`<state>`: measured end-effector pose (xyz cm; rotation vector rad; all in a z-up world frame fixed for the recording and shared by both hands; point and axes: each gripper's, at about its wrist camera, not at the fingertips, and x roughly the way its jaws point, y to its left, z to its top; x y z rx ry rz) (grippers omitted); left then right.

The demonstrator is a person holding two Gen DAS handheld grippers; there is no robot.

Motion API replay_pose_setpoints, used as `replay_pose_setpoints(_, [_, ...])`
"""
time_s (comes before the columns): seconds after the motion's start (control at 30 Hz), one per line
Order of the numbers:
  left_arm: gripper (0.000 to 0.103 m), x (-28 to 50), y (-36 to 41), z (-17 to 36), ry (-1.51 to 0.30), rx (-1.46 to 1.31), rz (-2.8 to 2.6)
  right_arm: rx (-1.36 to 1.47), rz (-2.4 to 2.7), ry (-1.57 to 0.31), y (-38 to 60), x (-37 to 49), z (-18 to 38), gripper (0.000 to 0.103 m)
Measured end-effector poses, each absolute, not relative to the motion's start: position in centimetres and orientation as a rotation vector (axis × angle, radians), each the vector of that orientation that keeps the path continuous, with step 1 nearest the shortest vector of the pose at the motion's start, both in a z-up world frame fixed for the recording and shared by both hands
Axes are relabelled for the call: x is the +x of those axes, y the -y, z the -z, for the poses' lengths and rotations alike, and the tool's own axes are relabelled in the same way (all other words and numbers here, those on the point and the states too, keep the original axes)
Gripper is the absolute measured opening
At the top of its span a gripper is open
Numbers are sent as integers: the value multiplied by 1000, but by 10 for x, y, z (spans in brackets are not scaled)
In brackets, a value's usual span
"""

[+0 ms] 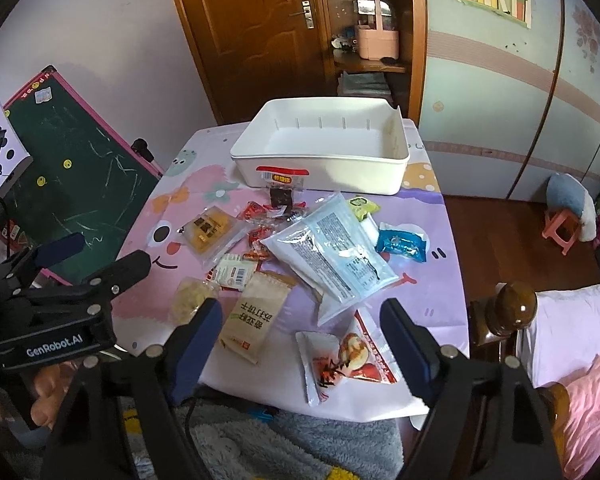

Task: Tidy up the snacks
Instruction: 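Grasp the puffed cracker bag with left tool while right tool grasps red-white snack bag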

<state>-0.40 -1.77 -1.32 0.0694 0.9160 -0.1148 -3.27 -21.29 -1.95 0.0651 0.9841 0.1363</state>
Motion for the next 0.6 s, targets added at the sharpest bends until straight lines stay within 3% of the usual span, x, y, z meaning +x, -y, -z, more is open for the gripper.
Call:
replay_pose_setpoints(0.27, [103,17,15,35,-982,122,147,74,-85,-1074,232,-18,49,81])
replay_pose_setpoints(0.6, [103,51,-19,103,-1159,92,173,198,-45,-1298,276,-6,134,81])
